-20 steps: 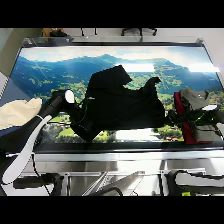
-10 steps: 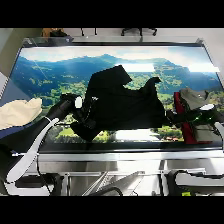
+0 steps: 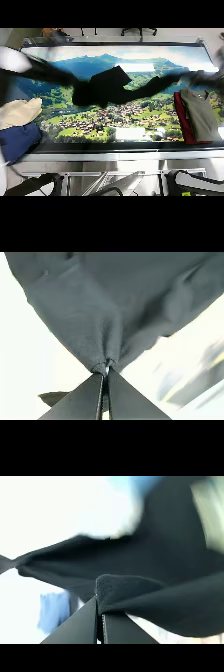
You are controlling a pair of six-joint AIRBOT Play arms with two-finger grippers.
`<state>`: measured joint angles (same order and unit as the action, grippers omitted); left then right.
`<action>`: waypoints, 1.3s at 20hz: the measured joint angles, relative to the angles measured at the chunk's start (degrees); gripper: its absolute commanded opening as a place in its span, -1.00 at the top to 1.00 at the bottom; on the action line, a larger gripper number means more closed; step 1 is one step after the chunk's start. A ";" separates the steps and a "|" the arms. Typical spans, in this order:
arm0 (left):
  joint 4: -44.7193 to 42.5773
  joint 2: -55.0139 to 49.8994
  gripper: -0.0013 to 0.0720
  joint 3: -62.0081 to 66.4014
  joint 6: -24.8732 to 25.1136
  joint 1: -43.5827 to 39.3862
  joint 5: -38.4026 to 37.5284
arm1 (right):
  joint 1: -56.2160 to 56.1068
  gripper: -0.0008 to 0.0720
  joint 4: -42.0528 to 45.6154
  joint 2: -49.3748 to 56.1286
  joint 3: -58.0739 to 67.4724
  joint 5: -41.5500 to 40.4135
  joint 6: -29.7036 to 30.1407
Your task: Fold the shirts.
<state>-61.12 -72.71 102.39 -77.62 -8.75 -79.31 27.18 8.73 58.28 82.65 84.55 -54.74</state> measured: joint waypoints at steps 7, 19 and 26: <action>25.09 20.17 0.91 18.29 -0.55 30.77 9.49 | 6.51 0.91 -4.59 -4.74 41.42 -7.10 -0.11; 28.37 14.21 0.91 -11.21 8.55 28.83 14.10 | -11.32 0.91 15.21 3.37 16.41 -13.81 3.08; 13.81 -17.64 0.91 -7.98 7.93 14.93 23.54 | -17.92 0.91 21.57 27.78 12.09 -24.28 6.25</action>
<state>-47.31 -90.35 94.41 -69.69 6.17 -55.77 9.26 30.30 86.06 94.74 60.27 -48.49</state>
